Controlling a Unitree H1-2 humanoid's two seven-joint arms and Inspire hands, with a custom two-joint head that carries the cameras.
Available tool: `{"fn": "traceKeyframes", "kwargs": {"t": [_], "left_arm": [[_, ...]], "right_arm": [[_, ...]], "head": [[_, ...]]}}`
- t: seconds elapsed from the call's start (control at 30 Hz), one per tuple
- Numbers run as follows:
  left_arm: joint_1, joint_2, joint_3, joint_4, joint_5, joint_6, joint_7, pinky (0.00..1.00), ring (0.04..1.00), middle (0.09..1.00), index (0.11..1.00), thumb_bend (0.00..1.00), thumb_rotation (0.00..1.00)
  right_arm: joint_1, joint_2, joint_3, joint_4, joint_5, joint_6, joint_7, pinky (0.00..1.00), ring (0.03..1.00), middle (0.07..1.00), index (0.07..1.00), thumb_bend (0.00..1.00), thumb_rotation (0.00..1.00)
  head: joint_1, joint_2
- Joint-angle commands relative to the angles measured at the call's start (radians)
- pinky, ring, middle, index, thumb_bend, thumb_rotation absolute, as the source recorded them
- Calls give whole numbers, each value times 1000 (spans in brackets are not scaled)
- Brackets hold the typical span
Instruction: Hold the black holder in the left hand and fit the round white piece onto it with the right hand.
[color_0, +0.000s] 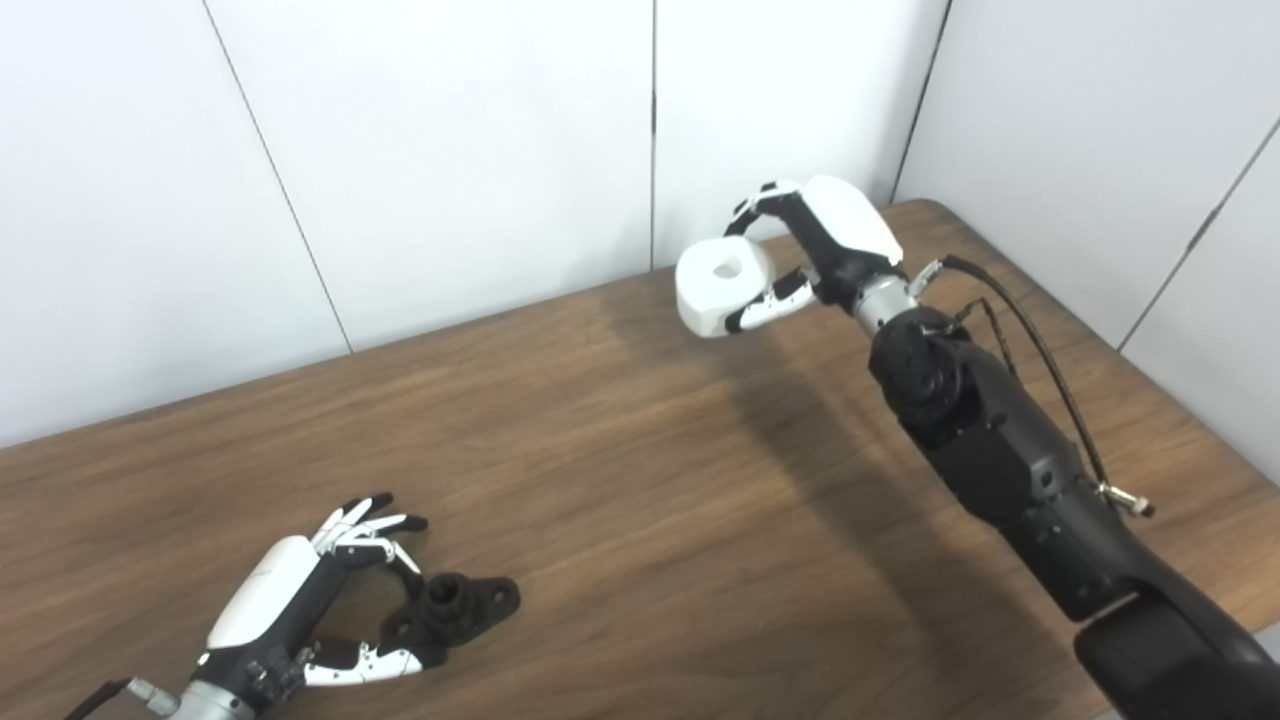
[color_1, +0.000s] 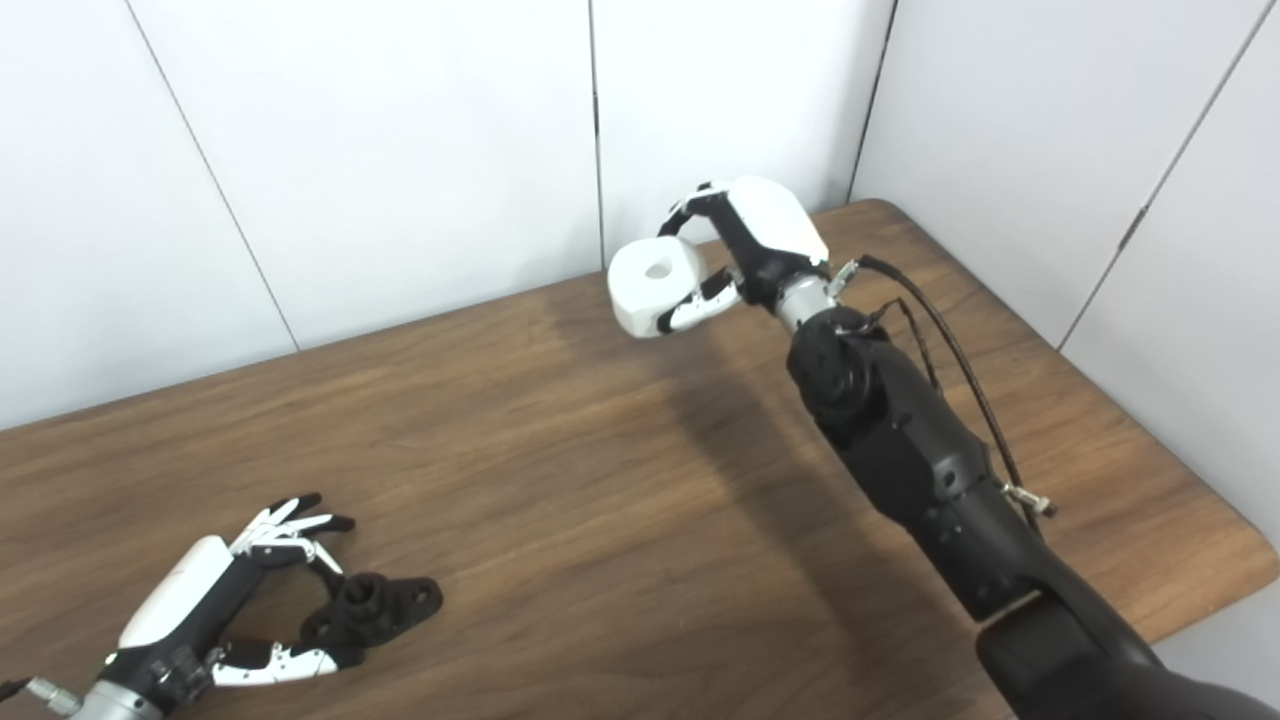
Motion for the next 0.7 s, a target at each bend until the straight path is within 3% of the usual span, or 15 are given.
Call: {"fn": "traceKeyframes", "kwargs": {"t": [0.0, 0.2, 0.5, 0.67], "left_arm": [[0, 5, -6, 23, 24, 15, -14, 1000, 990, 842, 483, 519, 40], [5, 0, -8, 32, 22, 13, -12, 1000, 993, 847, 483, 519, 41], [18, -15, -11, 29, 39, 22, 4, 1000, 1000, 850, 483, 520, 42], [24, -28, -14, 10, 51, 50, 3, 1000, 1000, 855, 483, 521, 43]], "right_arm": [[-25, 6, 5, -61, -6, -44, 7, 776, 898, 775, 485, 518, 158], [5, 67, 51, -181, -4, -58, 55, 759, 888, 764, 484, 519, 161], [57, 178, 78, -367, 2, 4, 158, 757, 902, 766, 482, 521, 149], [81, 199, 83, -413, -3, -20, 192, 755, 899, 761, 481, 525, 143]], "head": [[6, 2], [40, 15], [131, 39], [189, 52]]}}
